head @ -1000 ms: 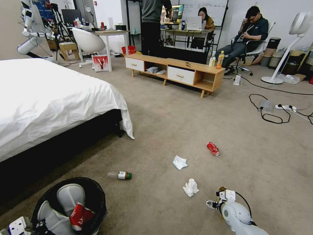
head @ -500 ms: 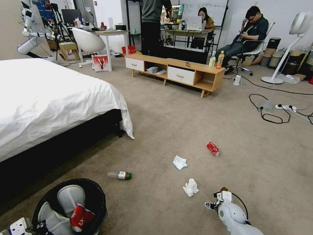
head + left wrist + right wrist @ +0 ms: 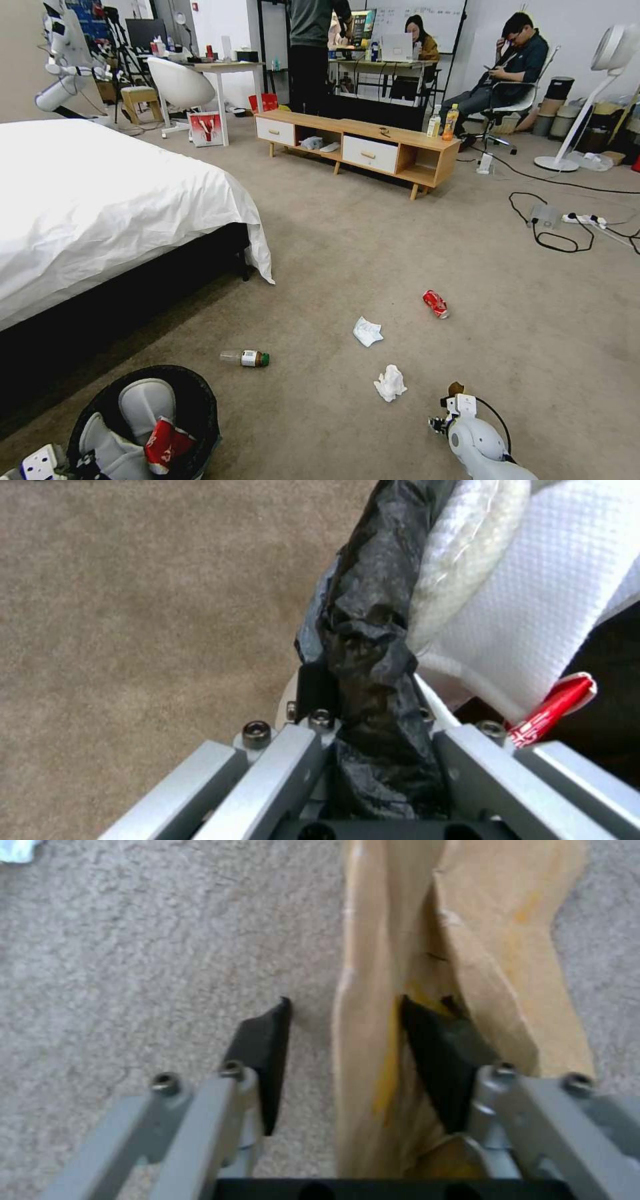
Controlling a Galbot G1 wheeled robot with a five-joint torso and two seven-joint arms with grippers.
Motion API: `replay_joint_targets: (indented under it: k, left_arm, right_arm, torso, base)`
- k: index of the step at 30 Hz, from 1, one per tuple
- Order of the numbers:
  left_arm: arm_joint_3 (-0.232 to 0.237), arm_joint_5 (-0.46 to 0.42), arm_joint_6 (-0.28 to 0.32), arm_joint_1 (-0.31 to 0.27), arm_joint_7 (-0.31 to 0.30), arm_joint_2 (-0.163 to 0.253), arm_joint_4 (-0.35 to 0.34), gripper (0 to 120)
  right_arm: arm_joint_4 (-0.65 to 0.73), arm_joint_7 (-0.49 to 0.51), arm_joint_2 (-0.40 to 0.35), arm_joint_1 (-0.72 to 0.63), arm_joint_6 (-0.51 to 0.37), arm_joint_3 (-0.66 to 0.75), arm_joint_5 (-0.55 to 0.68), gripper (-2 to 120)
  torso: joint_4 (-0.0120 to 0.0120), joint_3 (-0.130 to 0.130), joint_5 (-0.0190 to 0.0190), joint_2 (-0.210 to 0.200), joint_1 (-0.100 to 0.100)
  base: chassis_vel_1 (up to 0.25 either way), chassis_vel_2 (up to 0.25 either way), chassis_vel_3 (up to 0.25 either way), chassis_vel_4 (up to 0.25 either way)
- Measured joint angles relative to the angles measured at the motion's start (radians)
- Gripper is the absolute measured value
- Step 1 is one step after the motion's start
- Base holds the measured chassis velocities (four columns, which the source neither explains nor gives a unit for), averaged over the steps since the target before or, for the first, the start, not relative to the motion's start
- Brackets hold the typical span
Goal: Pick up the trash bin and place the garbage on the floor into it.
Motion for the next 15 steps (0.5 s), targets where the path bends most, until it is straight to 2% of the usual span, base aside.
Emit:
replay_joint_targets:
  k: [3,5,8,11,15]
  left_arm:
    - [0.001,0.0,0.0,0.001,0.0,0.0,-0.003,3]
    - [0.002,0.0,0.0,0.002,0.0,0.0,-0.004,3]
    - [0.002,0.0,0.0,0.0,0.0,0.001,-0.007,3]
    - [0.003,-0.001,0.0,-0.001,0.0,0.002,-0.008,3]
    - [0.005,-0.002,0.0,-0.001,0.0,0.003,-0.008,3]
  right_arm:
    - [0.008,-0.001,-0.007,-0.009,0.001,0.004,-0.004,24]
    - [0.015,-0.001,-0.011,-0.013,0.001,0.005,-0.005,20]
    - [0.044,0.0,-0.027,-0.024,-0.001,0.009,-0.003,5]
    - [0.058,0.0,-0.032,-0.029,-0.003,0.01,-0.001,0]
    - [0.077,0.001,-0.04,-0.036,-0.003,0.013,0.003,0]
  torso:
    - [0.0,0.0,0.0,0.0,0.0]
    - [-0.0001,0.0,0.0002,0.0,0.0]
    - [-0.0001,0.0,0.0001,0.0,0.0]
    - [-0.0002,0.0,0.0002,0.0,0.0]
    - [0.0,0.0,0.0003,0.0,0.0]
  base:
    - [0.0,0.0,0.0,0.0]
    - [0.0,0.0,0.0,0.0]
    - [0.0,0.0,0.0,0.0]
    - [0.0,0.0,0.0,0.0]
    - [0.0,0.0,0.0,0.0]
